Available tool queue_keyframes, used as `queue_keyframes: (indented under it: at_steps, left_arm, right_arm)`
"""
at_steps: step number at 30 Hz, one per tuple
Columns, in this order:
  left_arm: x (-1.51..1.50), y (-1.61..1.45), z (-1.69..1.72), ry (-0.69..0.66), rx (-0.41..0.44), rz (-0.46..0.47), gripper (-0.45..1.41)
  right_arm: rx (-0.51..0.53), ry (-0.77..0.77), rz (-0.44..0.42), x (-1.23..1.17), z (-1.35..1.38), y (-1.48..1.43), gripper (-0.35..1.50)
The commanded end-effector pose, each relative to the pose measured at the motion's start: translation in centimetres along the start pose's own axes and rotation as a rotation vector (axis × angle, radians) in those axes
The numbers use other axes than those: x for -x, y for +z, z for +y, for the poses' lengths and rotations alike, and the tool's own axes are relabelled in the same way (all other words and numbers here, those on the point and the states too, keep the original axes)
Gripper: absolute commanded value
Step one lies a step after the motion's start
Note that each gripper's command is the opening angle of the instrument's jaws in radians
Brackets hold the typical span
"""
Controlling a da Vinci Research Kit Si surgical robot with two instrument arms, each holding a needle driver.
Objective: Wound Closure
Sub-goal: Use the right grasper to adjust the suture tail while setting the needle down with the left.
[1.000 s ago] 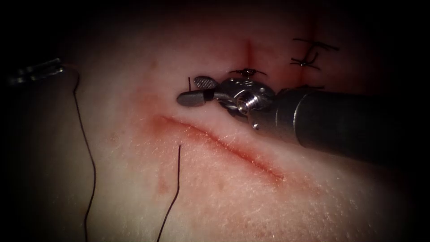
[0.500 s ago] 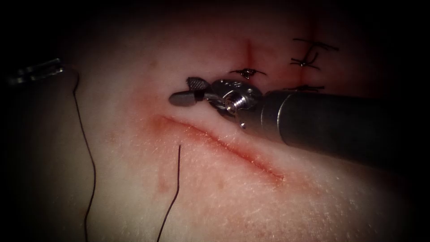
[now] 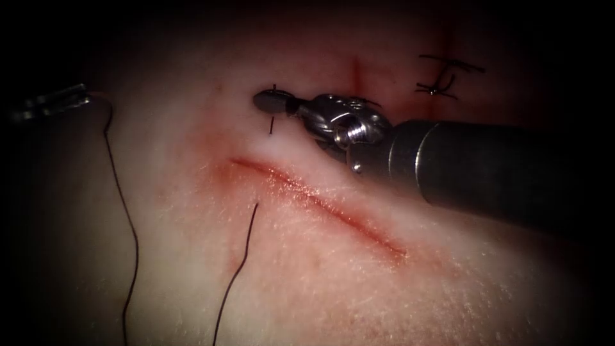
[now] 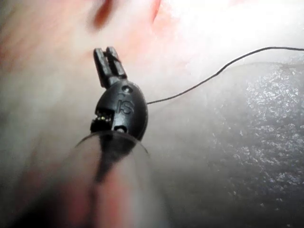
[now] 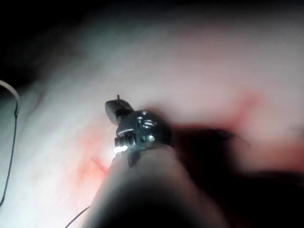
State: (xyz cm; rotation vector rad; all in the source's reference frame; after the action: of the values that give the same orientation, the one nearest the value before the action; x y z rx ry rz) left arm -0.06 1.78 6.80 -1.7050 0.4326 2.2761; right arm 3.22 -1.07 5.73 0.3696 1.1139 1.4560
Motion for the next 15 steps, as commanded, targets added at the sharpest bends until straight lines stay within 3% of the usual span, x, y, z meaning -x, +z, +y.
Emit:
queue_keyframes:
  at_steps: [1,15]
  left_arm:
    - [0.06,0.08,0.05,0.000,0.003,-0.002,-0.45]
    - [0.42,0.31,0.07,-0.022,0.012,-0.002,-0.45]
  right_arm:
    - [-0.011,-0.019,0.008,-0.12,-0.14,0.09,-0.35]
    - [-0.023,-0.110,0.025,-0.25,-0.21,0.02,-0.35]
